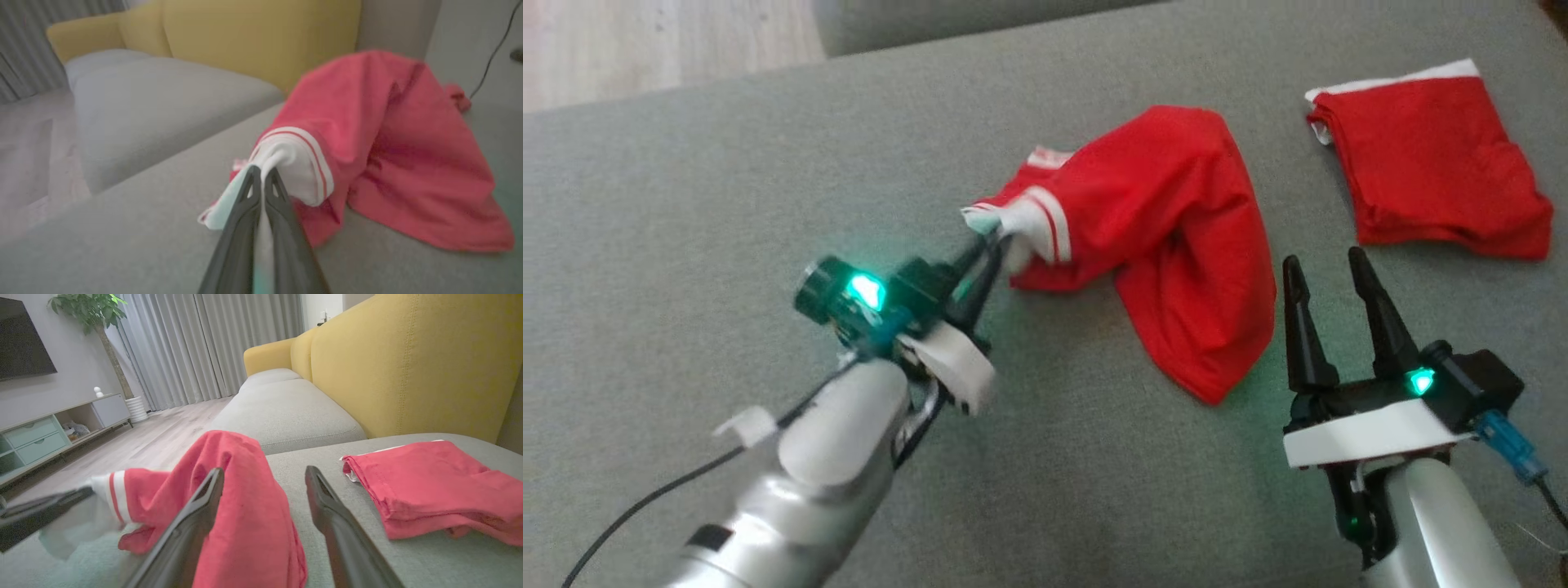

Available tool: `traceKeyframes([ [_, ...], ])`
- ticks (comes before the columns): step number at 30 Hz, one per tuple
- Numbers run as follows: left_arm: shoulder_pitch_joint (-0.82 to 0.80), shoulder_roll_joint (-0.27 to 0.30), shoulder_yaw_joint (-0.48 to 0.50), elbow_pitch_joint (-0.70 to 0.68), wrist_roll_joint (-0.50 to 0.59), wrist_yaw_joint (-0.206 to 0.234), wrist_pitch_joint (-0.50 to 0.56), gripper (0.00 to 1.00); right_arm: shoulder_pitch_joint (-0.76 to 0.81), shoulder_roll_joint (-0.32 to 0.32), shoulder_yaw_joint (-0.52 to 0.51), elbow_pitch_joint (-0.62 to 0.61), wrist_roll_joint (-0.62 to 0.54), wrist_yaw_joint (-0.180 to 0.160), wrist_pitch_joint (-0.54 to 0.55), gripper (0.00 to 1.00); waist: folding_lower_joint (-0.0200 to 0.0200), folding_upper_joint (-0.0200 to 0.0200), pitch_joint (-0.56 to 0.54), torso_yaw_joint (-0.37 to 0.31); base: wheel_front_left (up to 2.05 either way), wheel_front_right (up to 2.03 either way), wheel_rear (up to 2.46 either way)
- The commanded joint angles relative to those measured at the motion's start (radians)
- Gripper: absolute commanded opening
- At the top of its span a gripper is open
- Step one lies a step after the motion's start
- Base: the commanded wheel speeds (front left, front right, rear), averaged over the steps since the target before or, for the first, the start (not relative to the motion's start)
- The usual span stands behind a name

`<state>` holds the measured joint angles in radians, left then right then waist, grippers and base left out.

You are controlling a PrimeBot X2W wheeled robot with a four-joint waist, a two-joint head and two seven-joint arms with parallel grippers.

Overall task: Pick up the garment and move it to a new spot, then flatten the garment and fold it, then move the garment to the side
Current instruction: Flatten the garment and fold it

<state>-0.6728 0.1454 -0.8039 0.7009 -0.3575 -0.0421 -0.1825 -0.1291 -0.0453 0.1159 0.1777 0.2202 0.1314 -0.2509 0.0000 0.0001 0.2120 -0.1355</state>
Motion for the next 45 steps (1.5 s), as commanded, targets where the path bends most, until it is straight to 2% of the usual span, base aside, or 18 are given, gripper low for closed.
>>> traceKeyframes([
  [1, -0.055, 0.036, 0.081, -0.076, -0.029, 0.024, -0.044, 0.00, 0.000, -0.005, 0.031, -0.023, 0.004, -0.001, -0.011, 1.00, 0.0000, -0.0001, -0.036, 0.022, 0.00, 0.00, 0.00],
  [9, -0.050, 0.155, 0.266, -0.382, -0.081, 0.096, -0.076, 0.00, 0.033, -0.005, 0.035, -0.011, 0.001, -0.001, -0.011, 1.00, 0.0000, -0.0001, -0.102, 0.062, 0.00, 0.00, 0.00],
  [10, -0.050, 0.155, 0.266, -0.382, -0.081, 0.096, -0.076, 0.00, 0.033, -0.005, 0.035, -0.011, 0.001, -0.001, -0.011, 1.00, 0.0000, -0.0001, -0.102, 0.062, 0.00, 0.00, 0.00],
  [11, -0.043, 0.187, 0.293, -0.452, -0.085, 0.110, -0.075, 0.00, 0.038, -0.005, 0.037, -0.009, 0.003, -0.001, -0.011, 1.00, 0.0000, -0.0001, -0.115, 0.071, 0.00, 0.00, 0.00],
  [12, -0.043, 0.187, 0.293, -0.452, -0.085, 0.110, -0.075, 0.00, 0.038, -0.005, 0.037, -0.009, 0.003, -0.001, -0.011, 1.00, 0.0000, -0.0001, -0.115, 0.071, 0.00, 0.00, 0.00],
  [17, -0.045, 0.261, 0.330, -0.616, -0.071, 0.147, -0.024, 0.00, 0.047, -0.005, 0.050, -0.003, 0.016, -0.001, -0.011, 1.00, 0.0000, -0.0001, -0.140, 0.083, 0.00, 0.00, 0.00],
  [22, -0.066, 0.319, 0.353, -0.767, -0.023, 0.208, 0.053, 0.00, 0.051, -0.005, 0.063, 0.000, 0.026, -0.001, -0.011, 1.00, 0.0000, -0.0001, -0.149, 0.084, 0.00, 0.00, 0.00],
  [25, -0.082, 0.355, 0.359, -0.803, 0.025, 0.244, 0.098, 0.00, 0.050, -0.005, 0.072, 0.001, 0.030, -0.001, -0.011, 1.00, 0.0000, -0.0001, -0.150, 0.075, 0.00, 0.00, 0.00],
  [27, -0.084, 0.369, 0.345, -0.800, 0.043, 0.247, 0.132, 0.00, 0.046, -0.005, 0.078, 0.001, 0.034, -0.001, -0.011, 1.00, 0.0000, -0.0001, -0.145, 0.062, 0.00, 0.00, 0.00],
  [34, -0.141, 0.326, 0.286, -0.768, 0.049, 0.213, 0.164, 0.00, 0.018, -0.005, 0.090, -0.011, 0.050, -0.001, -0.011, 1.00, 0.0000, -0.0001, -0.094, 0.009, 0.00, 0.00, 0.00],
  [39, -0.242, 0.280, 0.299, -0.766, 0.043, 0.215, 0.155, 0.00, 0.003, -0.005, 0.084, -0.016, 0.064, -0.001, -0.011, 1.00, 0.0000, -0.0001, -0.063, -0.021, 0.00, 0.00, 0.00],
  [45, -0.257, 0.319, 0.349, -0.694, 0.024, 0.226, 0.165, 0.00, -0.012, -0.005, 0.077, -0.024, 0.079, -0.001, -0.011, 1.00, 0.0000, -0.0001, -0.025, -0.031, 0.00, 0.00, 0.00],
])
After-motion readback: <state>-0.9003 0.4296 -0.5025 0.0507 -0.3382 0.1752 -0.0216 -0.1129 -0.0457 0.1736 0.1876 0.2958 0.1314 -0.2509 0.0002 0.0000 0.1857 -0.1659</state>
